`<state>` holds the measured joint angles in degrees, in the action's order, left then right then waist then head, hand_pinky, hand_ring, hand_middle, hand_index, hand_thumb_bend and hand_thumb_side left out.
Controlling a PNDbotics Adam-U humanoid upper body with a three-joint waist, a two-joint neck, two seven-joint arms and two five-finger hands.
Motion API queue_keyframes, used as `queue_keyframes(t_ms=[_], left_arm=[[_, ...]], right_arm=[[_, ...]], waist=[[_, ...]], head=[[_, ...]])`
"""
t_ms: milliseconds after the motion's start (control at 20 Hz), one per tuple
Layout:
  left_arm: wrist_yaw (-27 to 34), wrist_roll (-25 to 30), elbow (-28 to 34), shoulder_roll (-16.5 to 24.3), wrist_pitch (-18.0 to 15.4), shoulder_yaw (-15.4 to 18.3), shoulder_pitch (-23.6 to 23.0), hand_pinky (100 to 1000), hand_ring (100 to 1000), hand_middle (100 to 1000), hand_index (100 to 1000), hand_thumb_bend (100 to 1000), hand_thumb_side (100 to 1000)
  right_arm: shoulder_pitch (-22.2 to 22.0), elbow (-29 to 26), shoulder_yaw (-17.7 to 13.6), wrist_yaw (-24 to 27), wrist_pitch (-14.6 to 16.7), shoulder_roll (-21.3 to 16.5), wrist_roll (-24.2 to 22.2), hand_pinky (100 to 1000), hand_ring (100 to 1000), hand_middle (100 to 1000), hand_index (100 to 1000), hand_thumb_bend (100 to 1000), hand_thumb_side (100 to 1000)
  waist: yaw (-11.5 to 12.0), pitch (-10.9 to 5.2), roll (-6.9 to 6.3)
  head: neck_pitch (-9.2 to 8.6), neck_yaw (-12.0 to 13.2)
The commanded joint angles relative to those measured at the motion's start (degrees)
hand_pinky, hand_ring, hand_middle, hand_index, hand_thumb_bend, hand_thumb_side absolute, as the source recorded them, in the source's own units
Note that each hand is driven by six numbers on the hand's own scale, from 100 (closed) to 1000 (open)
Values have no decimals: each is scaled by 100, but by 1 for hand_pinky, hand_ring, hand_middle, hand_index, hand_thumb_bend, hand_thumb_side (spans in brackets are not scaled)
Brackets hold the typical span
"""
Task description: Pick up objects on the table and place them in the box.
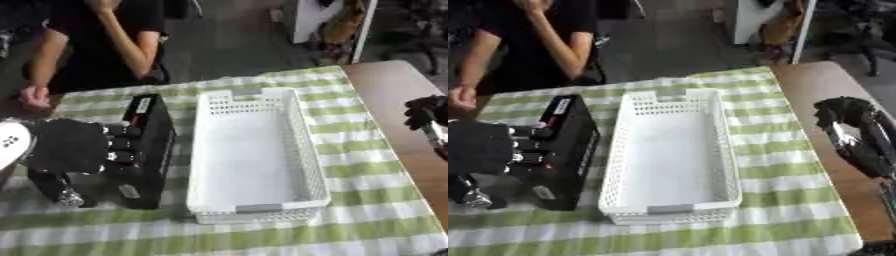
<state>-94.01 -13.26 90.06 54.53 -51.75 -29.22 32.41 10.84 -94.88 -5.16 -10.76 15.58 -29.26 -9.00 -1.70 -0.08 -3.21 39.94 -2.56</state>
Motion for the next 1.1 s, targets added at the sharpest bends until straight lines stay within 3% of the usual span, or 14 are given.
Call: queue_keyframes(t_ms=[50, 550, 1100], left_arm=[[-99, -110, -30, 73, -21, 44, 113, 950, 965, 890, 1000, 1000, 774], [-421, -299, -245, 8, -21, 33, 189, 947, 965, 894, 1000, 1000, 713], [-753, -573, -415, -58, -21, 94, 275, 946, 968, 898, 1000, 986, 623]], right_arm=[[51, -59, -18, 18, 9, -110, -11, 509, 538, 563, 719, 233, 743], [69, -58, -13, 27, 18, -124, -31, 509, 538, 564, 719, 234, 741], [63, -60, -32, 18, 16, -129, -20, 509, 538, 564, 720, 233, 741]], waist=[[-8, -29, 21], [-60, 5, 17], [-68, 13, 15]], head=[[-83, 1], [-188, -21], [-170, -18]])
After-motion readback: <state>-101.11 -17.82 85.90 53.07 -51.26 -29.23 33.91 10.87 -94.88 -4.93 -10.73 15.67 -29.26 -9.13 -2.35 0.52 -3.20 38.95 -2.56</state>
